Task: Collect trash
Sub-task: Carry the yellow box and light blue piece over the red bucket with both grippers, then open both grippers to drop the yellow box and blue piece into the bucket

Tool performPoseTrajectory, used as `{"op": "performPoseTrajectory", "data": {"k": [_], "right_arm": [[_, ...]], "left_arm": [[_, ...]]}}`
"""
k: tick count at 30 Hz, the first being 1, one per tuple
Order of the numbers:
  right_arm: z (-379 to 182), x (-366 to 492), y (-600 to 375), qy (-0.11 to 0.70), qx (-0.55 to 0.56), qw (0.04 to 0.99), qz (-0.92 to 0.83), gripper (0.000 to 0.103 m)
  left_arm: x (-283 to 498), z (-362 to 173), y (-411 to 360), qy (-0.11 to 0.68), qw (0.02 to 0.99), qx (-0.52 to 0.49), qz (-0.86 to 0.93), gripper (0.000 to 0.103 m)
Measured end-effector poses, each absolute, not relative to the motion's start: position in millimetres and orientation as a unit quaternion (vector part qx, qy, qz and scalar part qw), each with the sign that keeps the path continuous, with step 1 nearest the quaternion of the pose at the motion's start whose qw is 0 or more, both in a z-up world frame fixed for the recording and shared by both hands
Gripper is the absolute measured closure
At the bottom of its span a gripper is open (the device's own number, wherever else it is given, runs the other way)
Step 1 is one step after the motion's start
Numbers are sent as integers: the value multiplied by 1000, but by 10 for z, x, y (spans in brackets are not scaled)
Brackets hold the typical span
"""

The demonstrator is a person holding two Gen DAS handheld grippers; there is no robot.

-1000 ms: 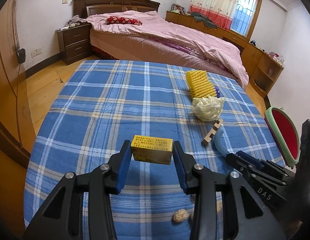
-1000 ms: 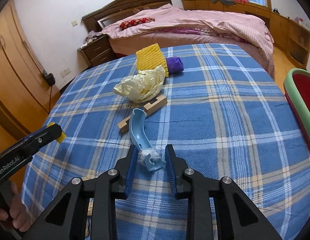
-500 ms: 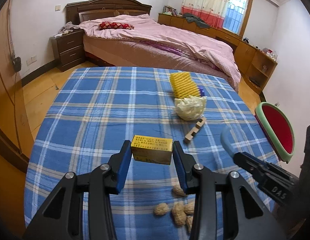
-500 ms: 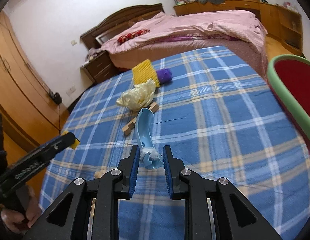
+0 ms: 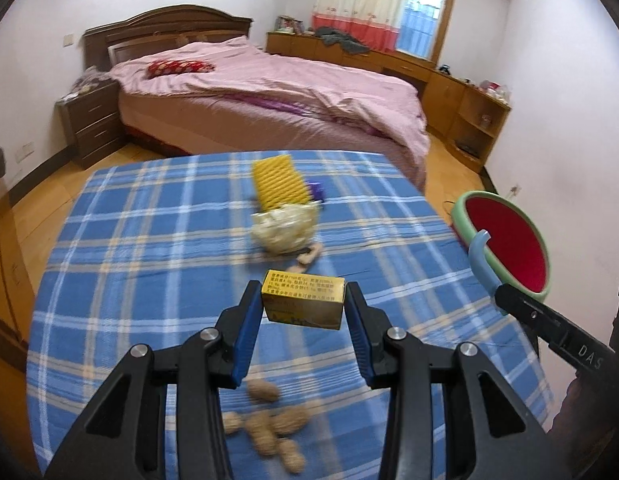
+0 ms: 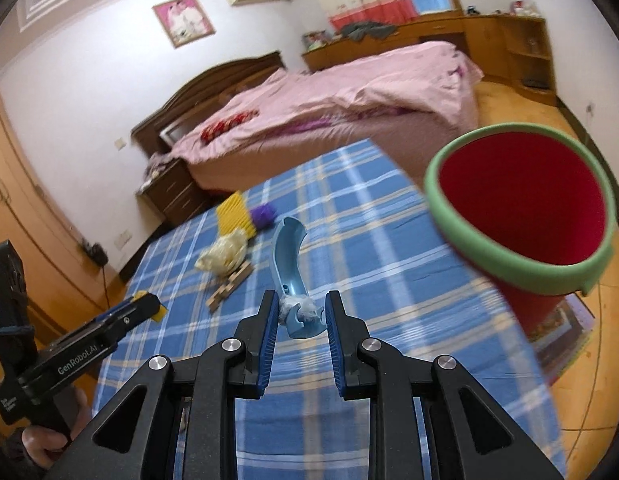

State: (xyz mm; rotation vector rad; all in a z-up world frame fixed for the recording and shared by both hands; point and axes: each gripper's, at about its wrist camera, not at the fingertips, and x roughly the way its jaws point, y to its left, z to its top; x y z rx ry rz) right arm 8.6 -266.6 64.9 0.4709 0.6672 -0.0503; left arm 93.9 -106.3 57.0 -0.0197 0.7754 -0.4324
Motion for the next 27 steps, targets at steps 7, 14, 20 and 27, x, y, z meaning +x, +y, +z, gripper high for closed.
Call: {"op": "performPoseTrajectory", "data": {"k": [7,14,20,27], "right_arm": [[732,-119,-3126,300,250,918,-72,79],[732,-203,-3679,283,262,916,-107,79],[663,-273,-4117,273,267,915,-133,79],[483,-255,-4547,283,277,906,-152,79]], "left_arm": [[907,714,-1606,367,892,10,-264,61],[885,766,-2250,356,880,24,-314,61],[964,706,-2798,361,869,26,-336,61],[1035,567,-3365,376,858,33,-349,61]]}}
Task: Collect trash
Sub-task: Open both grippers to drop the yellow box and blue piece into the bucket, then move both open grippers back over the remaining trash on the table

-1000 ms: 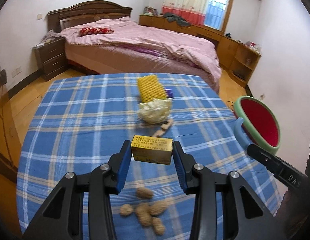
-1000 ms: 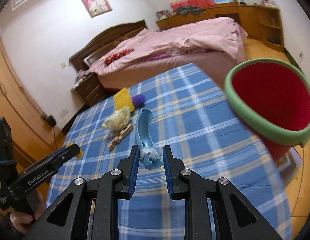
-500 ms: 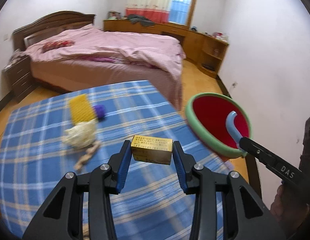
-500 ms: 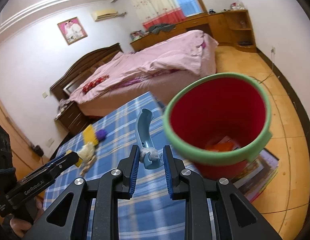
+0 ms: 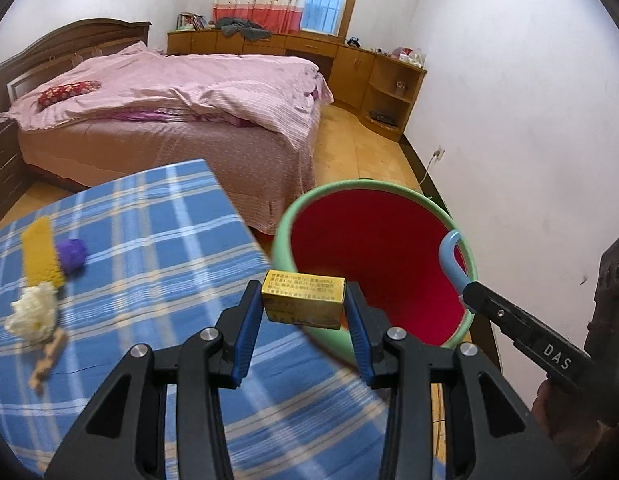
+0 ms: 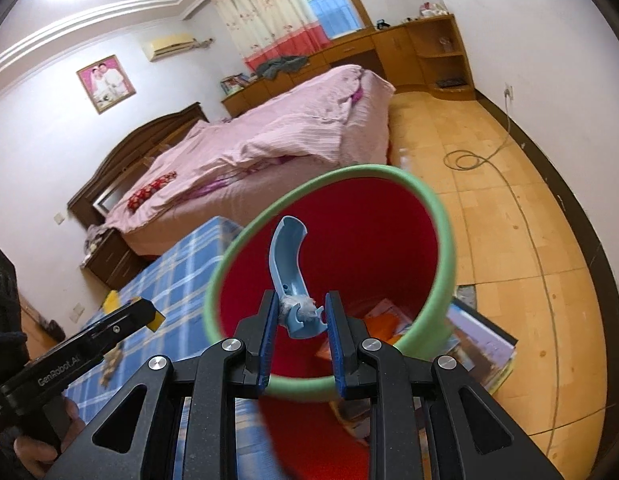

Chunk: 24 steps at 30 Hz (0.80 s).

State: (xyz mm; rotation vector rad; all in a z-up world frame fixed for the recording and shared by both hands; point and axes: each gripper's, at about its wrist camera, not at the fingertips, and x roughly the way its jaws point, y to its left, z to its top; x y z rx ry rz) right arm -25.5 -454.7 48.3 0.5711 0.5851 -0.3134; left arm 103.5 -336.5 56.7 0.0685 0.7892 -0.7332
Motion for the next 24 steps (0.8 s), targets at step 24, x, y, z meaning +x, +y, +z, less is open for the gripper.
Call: {"op": "performPoseTrajectory", "data": {"k": [24], "right_arm": [[348,-283,-4908,291,297,895,-164,74]], "left_arm": [[964,351,-3977,392,838,69,-374,46]]}}
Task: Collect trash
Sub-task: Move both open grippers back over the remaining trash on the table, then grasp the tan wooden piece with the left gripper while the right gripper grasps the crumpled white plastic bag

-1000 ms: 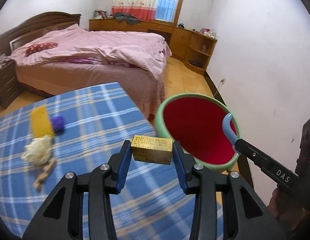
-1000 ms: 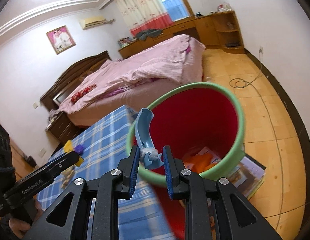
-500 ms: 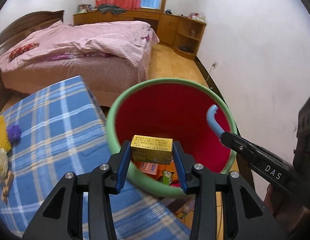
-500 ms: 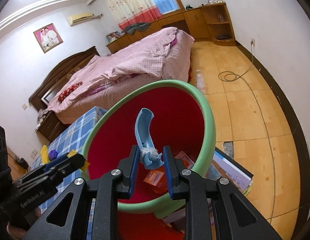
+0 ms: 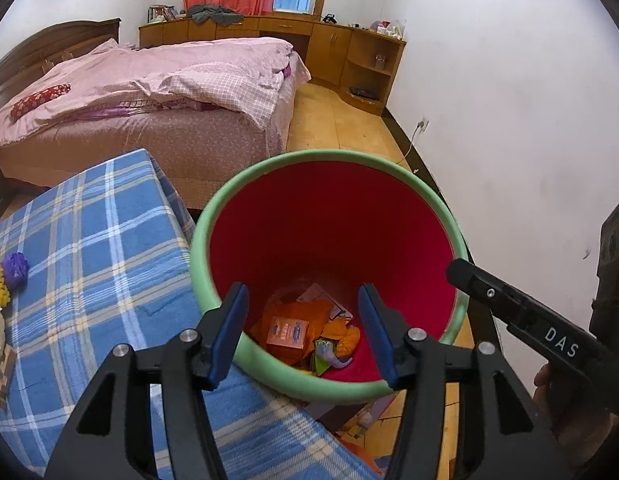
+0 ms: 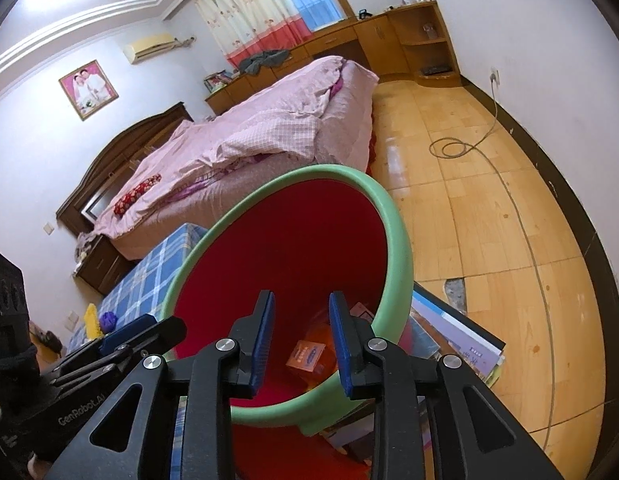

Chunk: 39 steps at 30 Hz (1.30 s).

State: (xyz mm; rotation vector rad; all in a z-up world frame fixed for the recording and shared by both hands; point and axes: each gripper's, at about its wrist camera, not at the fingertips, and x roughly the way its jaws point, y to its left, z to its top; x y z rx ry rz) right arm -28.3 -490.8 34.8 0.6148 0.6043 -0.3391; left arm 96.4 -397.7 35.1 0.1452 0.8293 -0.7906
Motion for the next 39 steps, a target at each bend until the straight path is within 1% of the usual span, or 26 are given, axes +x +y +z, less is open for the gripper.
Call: {"op": "performPoseTrajectory", "data": {"k": [2,3,4,6,11,13,19,24,33,39], "right_arm": [[405,-309,-4844,287,296,897,-160,73],[430,-327,-4817,284,296,898,-158,70],[454,-334,-4800,282,297,899,-157,64],[518,-351,-4717,278,299,900,-152,55],[655,-385,-4438,272,301,904,-133,53],[696,-377,-4328,271,299,906,-126,47],[733,-313,-4006,279,295,907,-112,46],[676,-237,-3798,292,293,904,-108,45],[502,-73,-3537,324,290,895,-100,45],[433,18,-3439,340,283,891,-101,45]], "left_arm": [[948,408,-3899,388,841,65,-371,46],[937,450,-3840,385,844,63,-368,46],[931,476,-3797,383,846,61,-366,46],[920,534,-3694,379,849,58,-362,46],[885,646,-3359,373,860,53,-346,46],[887,672,-3208,372,864,53,-336,46],[964,663,-2713,372,876,55,-302,46],[1123,547,-2293,383,884,60,-262,46],[1440,214,-1665,393,897,84,-183,46],[1624,-37,-1421,422,890,67,-159,47]]}}
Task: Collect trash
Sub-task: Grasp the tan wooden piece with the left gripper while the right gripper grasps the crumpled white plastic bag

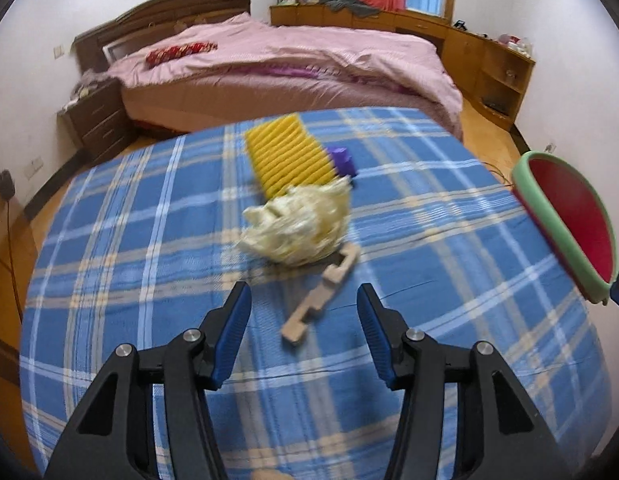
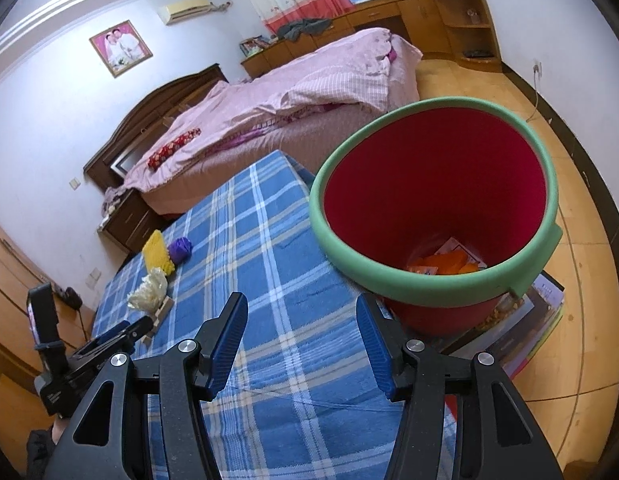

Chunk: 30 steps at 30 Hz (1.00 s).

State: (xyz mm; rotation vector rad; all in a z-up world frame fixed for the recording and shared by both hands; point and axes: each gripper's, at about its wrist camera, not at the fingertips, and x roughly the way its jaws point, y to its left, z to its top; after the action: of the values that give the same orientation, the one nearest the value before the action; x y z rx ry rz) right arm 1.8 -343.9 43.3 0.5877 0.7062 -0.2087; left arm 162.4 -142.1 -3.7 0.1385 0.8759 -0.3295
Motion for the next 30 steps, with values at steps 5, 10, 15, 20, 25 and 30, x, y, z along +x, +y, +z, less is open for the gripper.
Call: {"op": "performPoseTrajectory", "data": {"k": [5,10,15,20,25,30], "right_arm": [[436,37,-3378,345,275,892,-98,45],[422,68,-3361,351,278,889,-91,45],[505,61,-3293,345,273,894,-83,45],[547,134,-3212,351,265,895,-75,45],[627,250,-3061,351,246,902,-60,45],[647,420,-2852,357,230,904,-39,45]], "left_arm": [[1738,-167,-1454,447,877,75,-160,52],[1732,-175,-1487,445,878,79,-160,52],[1687,-161,-1510,450,873,77,-170,77],[1599,-121,-1386,469,863,34,-184,92],[1473,21,-1145,467,863,-11,-195,92],[1442,177,-879,448,874,-36,-183,92]]}}
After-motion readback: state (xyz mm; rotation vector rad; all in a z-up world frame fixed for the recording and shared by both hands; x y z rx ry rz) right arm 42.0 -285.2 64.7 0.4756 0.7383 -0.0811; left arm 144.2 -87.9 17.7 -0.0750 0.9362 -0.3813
